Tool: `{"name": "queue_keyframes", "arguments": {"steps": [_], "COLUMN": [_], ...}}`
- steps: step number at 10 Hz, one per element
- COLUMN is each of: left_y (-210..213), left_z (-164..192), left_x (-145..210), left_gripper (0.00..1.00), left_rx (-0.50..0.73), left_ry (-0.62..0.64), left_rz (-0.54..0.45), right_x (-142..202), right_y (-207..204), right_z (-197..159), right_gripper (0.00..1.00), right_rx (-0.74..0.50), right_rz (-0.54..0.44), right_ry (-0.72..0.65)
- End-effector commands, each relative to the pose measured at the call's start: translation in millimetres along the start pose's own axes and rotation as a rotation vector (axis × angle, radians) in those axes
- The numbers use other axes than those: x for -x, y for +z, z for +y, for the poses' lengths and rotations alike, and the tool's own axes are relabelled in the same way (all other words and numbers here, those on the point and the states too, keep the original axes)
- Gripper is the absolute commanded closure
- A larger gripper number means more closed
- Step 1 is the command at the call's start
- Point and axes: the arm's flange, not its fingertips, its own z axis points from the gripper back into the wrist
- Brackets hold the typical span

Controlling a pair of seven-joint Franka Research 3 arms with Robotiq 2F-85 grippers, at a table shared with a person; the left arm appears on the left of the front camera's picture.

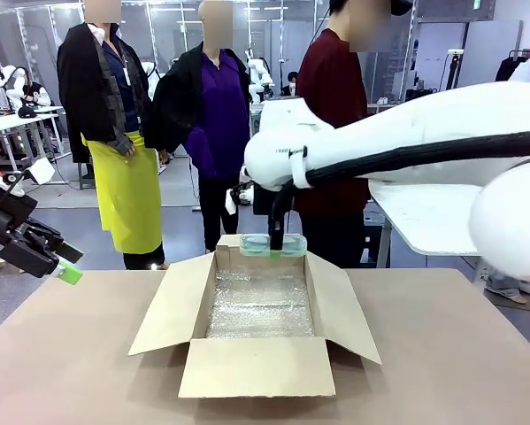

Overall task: Pack the glasses set securely to prepare it for shipping.
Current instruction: Place the Glasses case inside the Package Box.

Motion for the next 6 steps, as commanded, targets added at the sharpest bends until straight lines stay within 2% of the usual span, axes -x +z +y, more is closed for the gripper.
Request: {"name": "queue_keyframes", "arguments": {"steps": [1, 3, 6], "left_y": [2.3, 2.3, 2.3], "left_z": [1.2, 1.2, 1.2], "left_x": [0.4, 0.4, 0.4], "left_gripper": [0.00, 0.00, 0.00], "left_rx": [0.017, 0.017, 0.017], "left_ry": [-0.021, -0.021, -0.021], "left_rz": [-0.020, -0.020, -0.020], "right_x": [-19.1, -35.8, -35.0], "right_y": [-13.7, -35.3, -69.5], "right_z": [-20.5, -19.5, -28.2], "right_gripper": [1.00, 1.00, 1.00], "right_rx": [-0.004, -0.020, -0.044], "right_rz": [-0.030, -0.021, 0.001], "right_ry": [-0.063, -0.052, -0.071]}}
